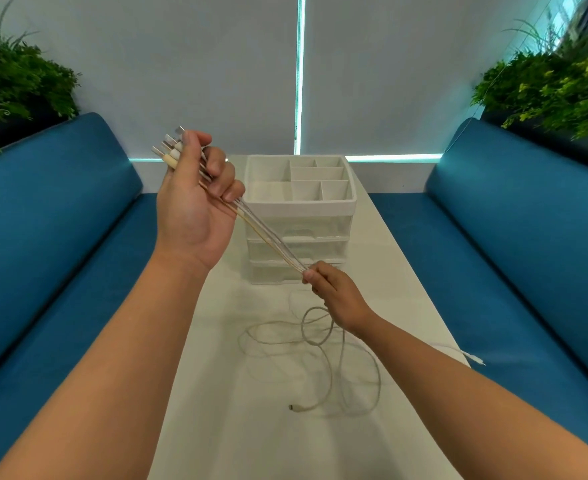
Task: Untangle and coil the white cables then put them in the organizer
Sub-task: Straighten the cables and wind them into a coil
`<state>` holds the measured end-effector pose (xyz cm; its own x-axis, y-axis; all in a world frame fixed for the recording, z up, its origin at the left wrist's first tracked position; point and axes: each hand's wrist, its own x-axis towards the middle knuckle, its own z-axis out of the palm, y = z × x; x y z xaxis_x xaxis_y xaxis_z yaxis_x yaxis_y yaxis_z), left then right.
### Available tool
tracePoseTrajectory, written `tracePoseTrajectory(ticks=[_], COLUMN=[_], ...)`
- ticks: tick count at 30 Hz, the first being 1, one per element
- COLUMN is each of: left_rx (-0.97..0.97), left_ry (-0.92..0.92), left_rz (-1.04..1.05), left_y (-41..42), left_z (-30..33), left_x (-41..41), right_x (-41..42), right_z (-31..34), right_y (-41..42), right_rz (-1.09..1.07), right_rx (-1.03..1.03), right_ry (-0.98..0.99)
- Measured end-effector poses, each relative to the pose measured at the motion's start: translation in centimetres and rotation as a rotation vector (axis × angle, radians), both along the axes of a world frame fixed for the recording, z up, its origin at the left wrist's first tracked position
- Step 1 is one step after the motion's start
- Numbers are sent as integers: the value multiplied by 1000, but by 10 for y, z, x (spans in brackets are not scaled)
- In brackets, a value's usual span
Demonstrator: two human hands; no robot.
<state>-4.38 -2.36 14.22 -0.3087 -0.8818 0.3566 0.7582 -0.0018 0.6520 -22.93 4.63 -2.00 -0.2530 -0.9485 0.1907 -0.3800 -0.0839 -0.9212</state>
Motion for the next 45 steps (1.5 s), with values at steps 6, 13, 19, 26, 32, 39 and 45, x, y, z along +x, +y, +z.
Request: tracePoseTrajectory(ticks=[6,13,19,26,32,39,45], left_rx=[-47,-82,2,121,264,161,160], left_ry=[-107,-251,-198,-42,-104,-443,-344], left_rz=[-17,-43,-66,11,5,-223,-309], left_y=[15,30,21,-3,-11,27,49], left_z=[-13,-24,-21,-18,-35,-61,-70], left_x=[-15,-34,-34,-18,-13,-27,-37], right_x=[-6,13,35,27,36,44,39], right_z=[1,42,88,54,77,120,142], right_y=[-1,0,-1,5,10,-3,-8], right_rz=[20,141,318,213,182,389,321], right_rx=[238,77,-90,21,23,120,212], right_ry=[192,194,-176,74,-142,-333,-227])
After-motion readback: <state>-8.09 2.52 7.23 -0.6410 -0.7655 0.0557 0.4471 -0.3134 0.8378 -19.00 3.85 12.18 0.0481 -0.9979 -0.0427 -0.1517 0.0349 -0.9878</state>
